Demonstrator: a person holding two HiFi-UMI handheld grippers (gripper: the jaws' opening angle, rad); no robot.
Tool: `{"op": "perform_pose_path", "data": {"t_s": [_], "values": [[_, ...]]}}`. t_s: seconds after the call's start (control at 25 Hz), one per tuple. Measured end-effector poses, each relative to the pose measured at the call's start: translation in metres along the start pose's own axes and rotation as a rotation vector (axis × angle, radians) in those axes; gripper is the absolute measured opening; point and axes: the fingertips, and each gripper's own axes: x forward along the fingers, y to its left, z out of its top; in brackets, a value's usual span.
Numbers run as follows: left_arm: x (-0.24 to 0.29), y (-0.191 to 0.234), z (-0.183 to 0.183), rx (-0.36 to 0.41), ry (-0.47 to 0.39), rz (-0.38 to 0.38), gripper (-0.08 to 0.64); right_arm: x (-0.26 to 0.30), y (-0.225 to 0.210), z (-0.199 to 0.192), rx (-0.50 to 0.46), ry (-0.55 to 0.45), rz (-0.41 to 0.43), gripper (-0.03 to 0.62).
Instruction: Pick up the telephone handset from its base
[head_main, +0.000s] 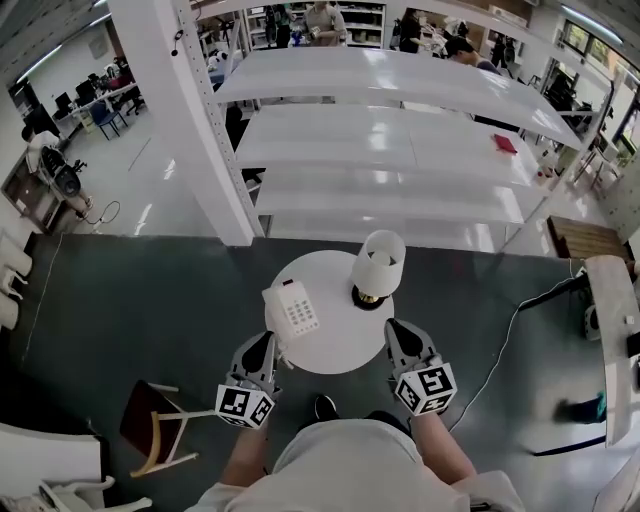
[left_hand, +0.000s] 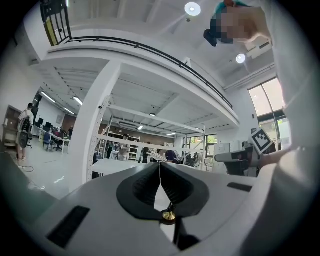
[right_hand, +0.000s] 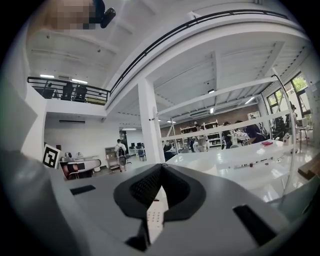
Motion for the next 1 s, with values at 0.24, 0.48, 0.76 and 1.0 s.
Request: {"op": "perform_pose_path", "data": {"t_s": [0.24,0.48,0.76,1.0], "values": [[0.024,0.031,0.012,0.017,-0.002,-0.008,0.020,0.036,0.000,0.008,-0.004,-0.006,-0.005,0.008],[0.052,0.037,0.014,0.010,-0.005,0.001,0.020,0.062,-0.017,0.016,0.003,-0.013,0.003,0.008],[0.076,0.036,0.017,-0.002,-0.014,0.054,0.020,0.081,-0.038,0.025,-0.011,0.001,0.056,0.008],[0.088,0.027,0.013,-0.007,0.000,0.072,0.020,0.084,-0.053,0.026,0.000,0.009,0.076,0.008]]}}
